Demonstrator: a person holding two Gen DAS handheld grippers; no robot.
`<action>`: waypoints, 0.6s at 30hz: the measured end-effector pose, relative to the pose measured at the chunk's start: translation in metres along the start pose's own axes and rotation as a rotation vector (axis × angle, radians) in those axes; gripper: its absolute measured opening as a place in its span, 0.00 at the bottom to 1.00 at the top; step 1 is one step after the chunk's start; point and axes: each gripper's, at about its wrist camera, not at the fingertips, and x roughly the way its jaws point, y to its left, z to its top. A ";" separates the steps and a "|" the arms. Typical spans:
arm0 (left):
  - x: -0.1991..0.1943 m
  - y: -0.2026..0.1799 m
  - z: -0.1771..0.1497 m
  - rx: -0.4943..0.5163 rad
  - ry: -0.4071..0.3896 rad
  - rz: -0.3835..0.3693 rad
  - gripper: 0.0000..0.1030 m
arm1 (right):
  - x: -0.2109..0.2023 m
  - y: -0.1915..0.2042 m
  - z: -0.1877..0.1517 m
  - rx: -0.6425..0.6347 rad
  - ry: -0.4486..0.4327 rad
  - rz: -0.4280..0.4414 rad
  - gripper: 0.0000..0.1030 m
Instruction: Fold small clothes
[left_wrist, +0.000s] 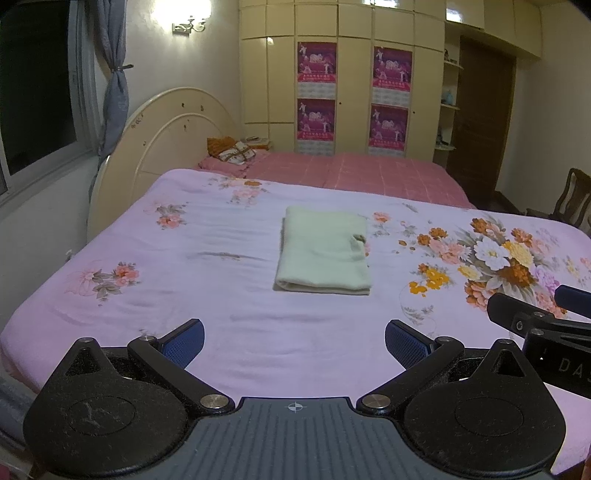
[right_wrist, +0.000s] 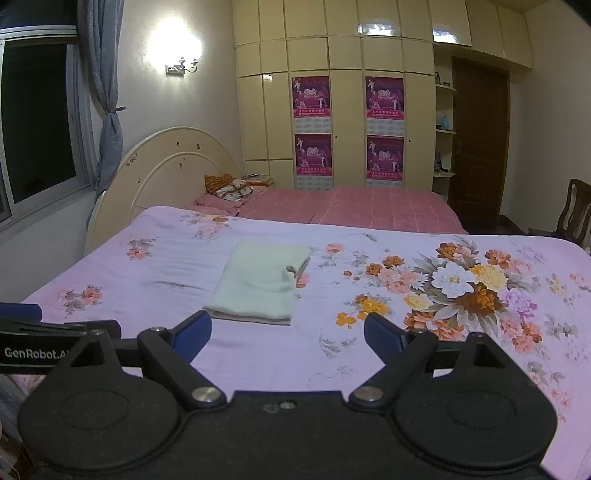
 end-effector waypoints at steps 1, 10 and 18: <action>0.001 0.000 0.000 0.001 0.001 -0.001 1.00 | 0.000 0.000 0.000 0.000 0.000 0.000 0.87; 0.011 -0.001 0.001 -0.004 0.021 -0.008 1.00 | 0.008 -0.001 -0.002 0.006 0.013 0.002 0.87; 0.023 -0.003 0.004 0.014 0.012 -0.024 1.00 | 0.015 0.000 -0.003 0.012 0.020 0.003 0.87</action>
